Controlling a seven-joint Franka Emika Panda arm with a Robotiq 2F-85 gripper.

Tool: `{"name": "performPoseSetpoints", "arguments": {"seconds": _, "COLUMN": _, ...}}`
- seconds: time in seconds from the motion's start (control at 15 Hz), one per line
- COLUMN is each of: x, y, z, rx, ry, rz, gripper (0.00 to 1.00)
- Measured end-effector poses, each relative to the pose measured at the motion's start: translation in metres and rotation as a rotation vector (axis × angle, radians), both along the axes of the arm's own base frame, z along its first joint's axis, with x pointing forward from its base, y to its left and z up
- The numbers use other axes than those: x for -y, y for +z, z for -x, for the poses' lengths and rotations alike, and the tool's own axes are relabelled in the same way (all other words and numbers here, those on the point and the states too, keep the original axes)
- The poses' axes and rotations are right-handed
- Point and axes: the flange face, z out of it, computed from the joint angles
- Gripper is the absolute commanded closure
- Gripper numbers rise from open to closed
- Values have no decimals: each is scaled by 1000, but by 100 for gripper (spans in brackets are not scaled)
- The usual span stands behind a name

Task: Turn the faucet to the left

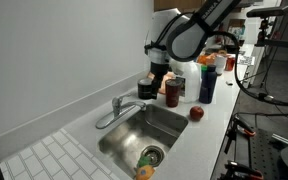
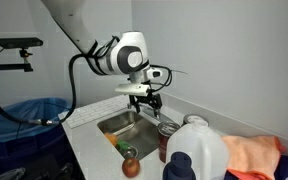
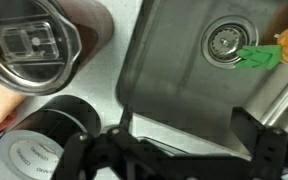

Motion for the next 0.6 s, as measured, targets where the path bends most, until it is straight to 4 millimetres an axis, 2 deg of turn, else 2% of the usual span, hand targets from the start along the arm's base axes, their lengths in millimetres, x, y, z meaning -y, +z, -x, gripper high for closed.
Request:
{"name": "performPoseSetpoints", "arguments": {"seconds": 0.27, "x": -1, "y": -10, "z": -16, "rx": 11, "ry": 28, "rz": 25, "gripper": 0}}
{"name": "performPoseSetpoints", "arguments": {"seconds": 0.6, "x": -24, "y": -17, "z": -33, "rx": 18, "ry": 63, "rz": 16, "gripper": 0}}
